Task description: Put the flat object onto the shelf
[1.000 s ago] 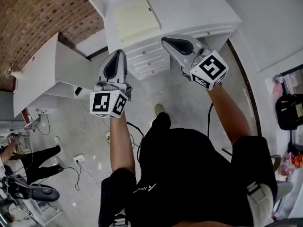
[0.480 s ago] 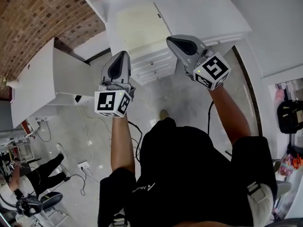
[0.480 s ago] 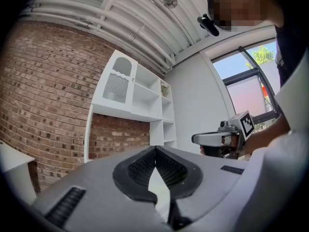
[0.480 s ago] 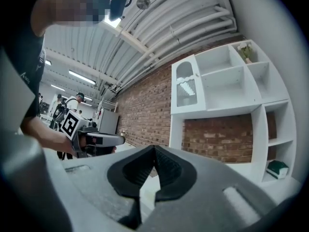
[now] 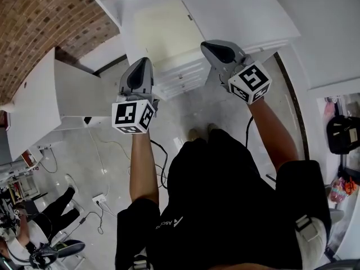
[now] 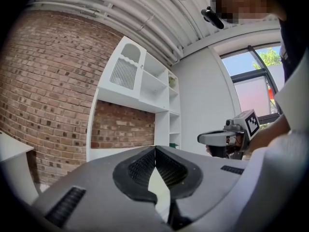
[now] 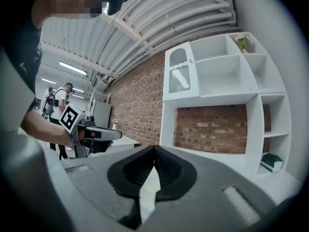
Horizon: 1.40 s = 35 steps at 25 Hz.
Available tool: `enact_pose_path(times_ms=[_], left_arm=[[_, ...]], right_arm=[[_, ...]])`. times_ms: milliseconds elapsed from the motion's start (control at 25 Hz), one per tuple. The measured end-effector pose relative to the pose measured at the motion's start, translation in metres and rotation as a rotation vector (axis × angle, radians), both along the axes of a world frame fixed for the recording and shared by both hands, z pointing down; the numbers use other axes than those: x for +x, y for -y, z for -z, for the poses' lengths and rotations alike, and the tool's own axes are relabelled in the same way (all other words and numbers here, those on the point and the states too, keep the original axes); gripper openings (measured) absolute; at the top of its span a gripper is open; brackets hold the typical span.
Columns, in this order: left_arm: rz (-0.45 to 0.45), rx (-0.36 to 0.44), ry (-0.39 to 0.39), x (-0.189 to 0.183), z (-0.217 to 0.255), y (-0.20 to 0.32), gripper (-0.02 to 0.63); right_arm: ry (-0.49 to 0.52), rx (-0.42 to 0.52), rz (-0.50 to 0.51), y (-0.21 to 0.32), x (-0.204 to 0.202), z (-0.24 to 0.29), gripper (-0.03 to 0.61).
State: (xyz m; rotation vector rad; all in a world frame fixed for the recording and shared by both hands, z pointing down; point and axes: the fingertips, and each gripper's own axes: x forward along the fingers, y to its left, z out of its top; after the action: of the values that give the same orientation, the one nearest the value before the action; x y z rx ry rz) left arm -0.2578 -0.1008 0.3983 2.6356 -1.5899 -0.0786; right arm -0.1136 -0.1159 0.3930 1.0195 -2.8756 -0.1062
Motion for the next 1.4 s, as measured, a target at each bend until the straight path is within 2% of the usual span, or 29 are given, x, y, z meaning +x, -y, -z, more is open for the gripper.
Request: enact_pose_path(times_ms=[440,640,960,1160,1400], left_arm=[[0.07,-0.121,0.009,-0.006,-0.043,0.049,-0.002],[0.093,-0.148,0.004,-0.007,-0.057,0.064,-0.001],[0.138,-0.196,-0.004,-0.016,-0.08,0.082,-0.001],[0.154,-0.221,-0.009,-0.021,-0.093,0.085,-0.001],[0.172,-0.245,-0.012,-0.027,-0.103,0.088,-0.002]], right_arm=[[-0.057,-0.124,-0.058,0.064,0.015,-0.051,0.003],[-0.091,-0.192,-0.071,0.086,0.018,-0.081,0.122],[-0.097,-0.373,-0.099,0.121,0.018,-0.131,0.29],[-0.108,-0.472,-0.13,0.141,0.017,-0.162,0.35],[-0.108,-0.578,-0.155,0.16,0.016,-0.195,0.381]])
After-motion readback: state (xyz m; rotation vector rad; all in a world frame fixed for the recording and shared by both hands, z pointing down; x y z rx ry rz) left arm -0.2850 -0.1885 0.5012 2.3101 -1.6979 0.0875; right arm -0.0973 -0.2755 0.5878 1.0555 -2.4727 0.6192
